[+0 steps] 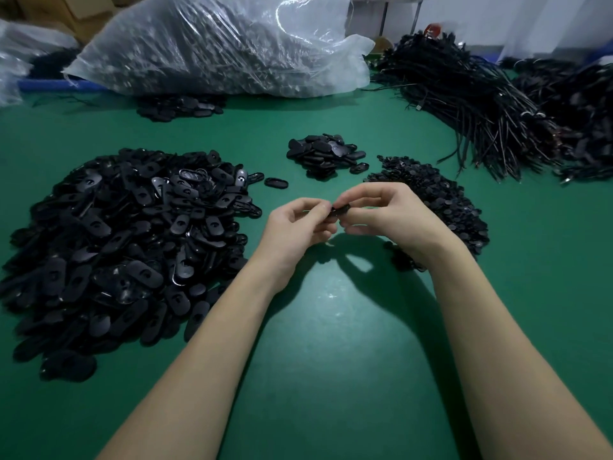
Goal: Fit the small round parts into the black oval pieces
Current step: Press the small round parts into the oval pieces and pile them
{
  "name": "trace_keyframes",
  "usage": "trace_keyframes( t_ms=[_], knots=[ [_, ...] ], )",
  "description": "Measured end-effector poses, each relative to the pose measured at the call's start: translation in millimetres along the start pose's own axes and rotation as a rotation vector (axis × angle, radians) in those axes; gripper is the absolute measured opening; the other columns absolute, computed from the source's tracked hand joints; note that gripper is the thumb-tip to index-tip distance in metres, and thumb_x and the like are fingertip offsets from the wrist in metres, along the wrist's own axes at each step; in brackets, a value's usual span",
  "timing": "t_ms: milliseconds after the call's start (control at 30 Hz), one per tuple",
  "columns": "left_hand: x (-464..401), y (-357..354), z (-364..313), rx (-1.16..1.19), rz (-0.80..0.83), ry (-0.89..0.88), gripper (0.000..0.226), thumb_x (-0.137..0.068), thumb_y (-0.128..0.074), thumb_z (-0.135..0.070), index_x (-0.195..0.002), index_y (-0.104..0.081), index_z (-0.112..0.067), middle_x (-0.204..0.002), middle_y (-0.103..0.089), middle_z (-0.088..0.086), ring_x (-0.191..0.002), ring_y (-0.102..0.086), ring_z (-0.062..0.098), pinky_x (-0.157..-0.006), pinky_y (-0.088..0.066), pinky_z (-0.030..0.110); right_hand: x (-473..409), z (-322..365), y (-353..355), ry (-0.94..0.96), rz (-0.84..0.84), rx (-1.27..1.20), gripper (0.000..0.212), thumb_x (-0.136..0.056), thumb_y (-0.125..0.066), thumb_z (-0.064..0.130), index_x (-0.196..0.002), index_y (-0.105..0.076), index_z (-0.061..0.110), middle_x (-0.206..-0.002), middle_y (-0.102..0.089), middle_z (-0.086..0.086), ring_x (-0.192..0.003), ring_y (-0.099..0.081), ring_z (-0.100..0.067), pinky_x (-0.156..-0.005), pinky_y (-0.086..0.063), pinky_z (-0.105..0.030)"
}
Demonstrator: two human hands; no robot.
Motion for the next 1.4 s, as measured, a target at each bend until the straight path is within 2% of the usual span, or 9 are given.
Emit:
trace_keyframes(
  t_ms=[100,200,267,467,633,800,967,1200,1400],
  knots=[
    [1.7,0.0,-1.2,0.008,-0.001,-0.001,0.008,-0.096,-0.067,-0.011,-0.102,-0.067,-0.006,-0.086,-0.077,0.007,-0.082,-0.075,0.017,-0.072,-0.057,0.02,5.6,-3.3,17.6,-0.03,-0.064,0.197,0.024,-0.092,-0.073,0.009,-0.108,-0.076,0.027,-0.093,-0.079,0.003,-0.08,-0.075,-0.011,-0.074,-0.061,-0.024],
    [1.4,-0.1,-1.5,0.062,-0.022,0.005,0.004,-0.096,-0.066,-0.007,-0.099,-0.063,-0.006,-0.089,-0.078,0.011,-0.089,-0.077,0.022,-0.075,-0.059,0.022,7.4,-6.1,46.1,-0.06,-0.327,0.566,0.011,-0.092,-0.074,0.027,-0.099,-0.077,0.035,-0.09,-0.074,0.011,-0.086,-0.069,-0.006,-0.075,-0.05,-0.021],
    [1.1,0.7,-1.0,0.085,-0.022,0.001,0.005,-0.096,-0.065,-0.007,-0.1,-0.062,-0.006,-0.093,-0.078,0.012,-0.093,-0.076,0.023,-0.079,-0.059,0.022,8.7,-10.8,53.6,-0.136,-0.341,0.692,0.008,-0.088,-0.077,0.035,-0.096,-0.077,0.033,-0.089,-0.071,0.013,-0.088,-0.065,-0.007,-0.079,-0.049,-0.026],
    [-0.1,5.0,-0.7,0.001,-0.069,-0.015,0.01,-0.098,-0.065,-0.015,-0.105,-0.068,-0.019,-0.087,-0.077,-0.007,-0.087,-0.069,0.005,-0.079,-0.053,0.018,8.7,-14.2,52.6,-0.18,-0.364,0.709,0.009,-0.087,-0.076,0.02,-0.088,-0.08,0.028,-0.086,-0.071,0.005,-0.076,-0.06,0.001,-0.07,-0.044,-0.02],
    [1.2,5.1,-2.9,0.094,-0.017,0.022,0.016,-0.098,-0.061,-0.006,-0.111,-0.069,-0.012,-0.098,-0.078,0.002,-0.085,-0.067,0.008,-0.078,-0.054,0.018,8.4,-10.8,49.3,-0.158,-0.387,0.751,0.01,-0.087,-0.076,0.021,-0.08,-0.077,0.029,-0.083,-0.07,0.007,-0.075,-0.06,-0.001,-0.068,-0.045,-0.022],
    [0.9,4.0,-2.4,0.14,-0.003,0.041,0.02,-0.098,-0.057,0.001,-0.114,-0.068,-0.006,-0.1,-0.078,0.008,-0.089,-0.072,0.012,-0.079,-0.056,0.017,12.5,-6.3,51.9,-0.116,-0.436,0.642,0.01,-0.089,-0.073,0.024,-0.081,-0.074,0.029,-0.085,-0.071,0.009,-0.075,-0.062,-0.002,-0.062,-0.046,-0.02],
    [0.6,4.8,-3.0,0.171,-0.003,0.036,0.022,-0.097,-0.058,0.004,-0.117,-0.064,-0.004,-0.099,-0.078,0.012,-0.09,-0.072,0.016,-0.079,-0.056,0.019,13.5,8.3,38.8,-0.062,-0.308,0.031,0.005,-0.091,-0.076,0.022,-0.094,-0.077,0.017,-0.083,-0.077,0.007,-0.059,-0.062,-0.004,-0.052,-0.049,-0.016],
    [-0.7,4.3,1.6,0.049,-0.023,-0.022,0.018,-0.091,-0.066,0.004,-0.104,-0.066,-0.008,-0.088,-0.078,0.008,-0.09,-0.074,0.02,-0.08,-0.057,0.022,10.6,-11.0,40.3,-0.169,-0.44,0.349,0.007,-0.09,-0.071,0.019,-0.087,-0.077,0.022,-0.071,-0.074,0.005,-0.051,-0.063,0.003,-0.055,-0.048,-0.017],
    [1.1,3.2,2.2,-0.108,-0.021,-0.081,0.019,-0.088,-0.072,-0.002,-0.095,-0.073,-0.019,-0.083,-0.078,0.002,-0.083,-0.072,0.015,-0.085,-0.059,0.027,8.3,-5.7,28.3,-0.158,-0.182,-0.011,0.005,-0.09,-0.077,0.012,-0.095,-0.078,0.014,-0.084,-0.079,0.002,-0.056,-0.058,-0.003,-0.05,-0.045,-0.014]
  ],
)
Point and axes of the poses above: each hand's wrist, its own x-axis away from the middle knuckle, its own y-axis out of the back of the hand, z = x × y, the point moved 3 cm from there along -x, towards the middle knuckle
